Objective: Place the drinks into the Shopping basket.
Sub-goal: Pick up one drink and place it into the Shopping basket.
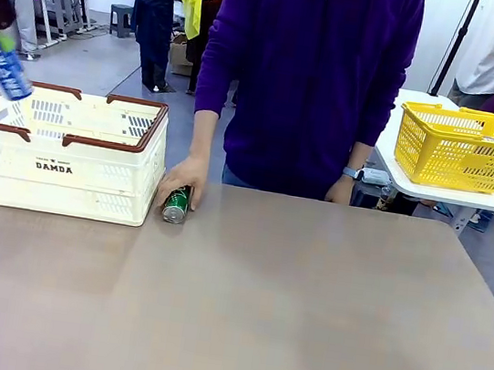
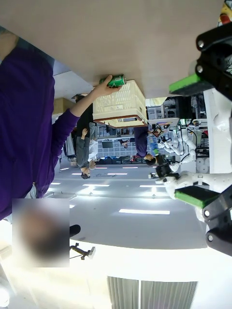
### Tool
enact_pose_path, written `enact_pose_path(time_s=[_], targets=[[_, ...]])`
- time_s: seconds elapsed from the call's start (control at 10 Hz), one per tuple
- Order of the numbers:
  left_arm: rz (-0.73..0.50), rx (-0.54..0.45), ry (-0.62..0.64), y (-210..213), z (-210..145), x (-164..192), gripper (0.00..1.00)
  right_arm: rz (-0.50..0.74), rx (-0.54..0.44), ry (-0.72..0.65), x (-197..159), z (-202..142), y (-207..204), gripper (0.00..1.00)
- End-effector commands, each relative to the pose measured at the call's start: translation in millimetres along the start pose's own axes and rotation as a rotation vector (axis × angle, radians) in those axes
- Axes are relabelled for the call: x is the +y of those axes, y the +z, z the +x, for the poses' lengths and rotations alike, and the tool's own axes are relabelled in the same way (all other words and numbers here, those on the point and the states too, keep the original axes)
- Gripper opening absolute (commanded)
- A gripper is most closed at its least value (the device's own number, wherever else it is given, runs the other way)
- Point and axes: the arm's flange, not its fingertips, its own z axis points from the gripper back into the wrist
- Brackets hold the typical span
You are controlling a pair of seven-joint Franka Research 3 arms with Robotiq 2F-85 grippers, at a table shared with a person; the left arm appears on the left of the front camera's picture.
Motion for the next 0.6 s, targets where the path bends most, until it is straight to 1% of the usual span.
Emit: enact_pose_path(time_s=[0.0,0.1,0.2,0.3,0.5], targets=[[-0.022,-0.03,0.013,-29.9,60.9,24.4,0.0,0.005,0.005,-0.015,5.6,-1.3,0.5,1.0],[-0.022,0.011,0.015,-50.6,84.5,37.9,0.0,0.005,0.005,-0.015,5.6,-1.3,0.5,1.0],[-0.046,0.044,0.019,-74.3,97.1,45.1,0.0,0.005,0.005,-0.015,5.6,-1.3,0.5,1.0],[-0.023,0.052,0.033,-102.4,100.6,47.1,0.0,0.005,0.005,-0.015,5.6,-1.3,0.5,1.0],[-0.01,0.101,0.015,-158.7,98.9,46.7,0.0,0.005,0.005,-0.015,5.6,-1.3,0.5,1.0]])
